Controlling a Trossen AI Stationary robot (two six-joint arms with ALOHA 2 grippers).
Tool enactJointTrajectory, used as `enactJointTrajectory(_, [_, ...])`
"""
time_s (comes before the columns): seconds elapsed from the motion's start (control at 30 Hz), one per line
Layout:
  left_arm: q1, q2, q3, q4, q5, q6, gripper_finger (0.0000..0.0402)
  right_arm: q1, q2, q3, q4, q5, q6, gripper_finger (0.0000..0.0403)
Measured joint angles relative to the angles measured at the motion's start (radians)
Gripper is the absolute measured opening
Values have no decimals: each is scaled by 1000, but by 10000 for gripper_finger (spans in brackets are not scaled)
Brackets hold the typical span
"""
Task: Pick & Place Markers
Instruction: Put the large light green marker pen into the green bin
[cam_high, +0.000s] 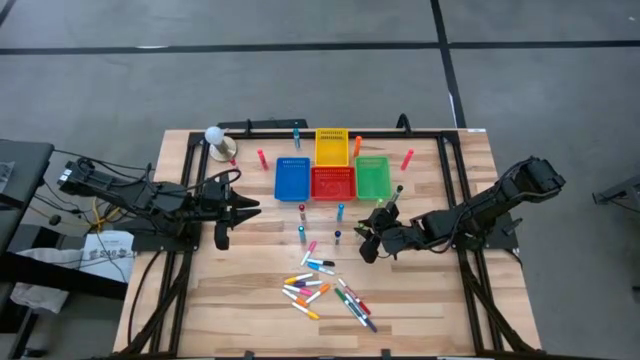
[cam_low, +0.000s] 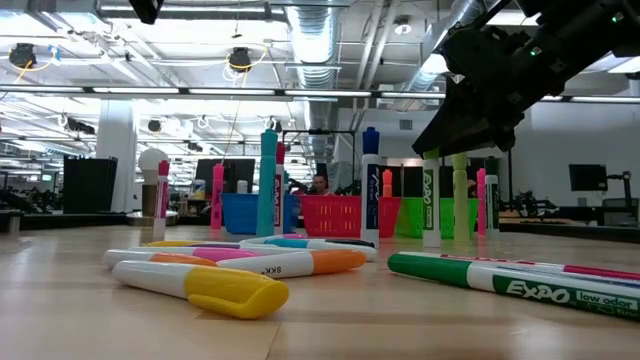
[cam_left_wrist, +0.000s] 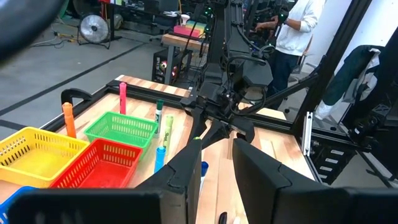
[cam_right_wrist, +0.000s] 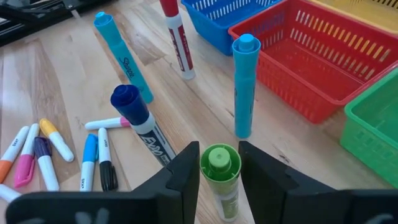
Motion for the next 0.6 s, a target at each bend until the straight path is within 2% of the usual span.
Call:
enactJointTrajectory(0.4, [0, 0, 0, 0, 0, 0, 91, 0, 0, 0, 0, 0, 0, 100])
enactJointTrajectory(0.6, [0, 0, 0, 0, 0, 0, 91, 0, 0, 0, 0, 0, 0, 86])
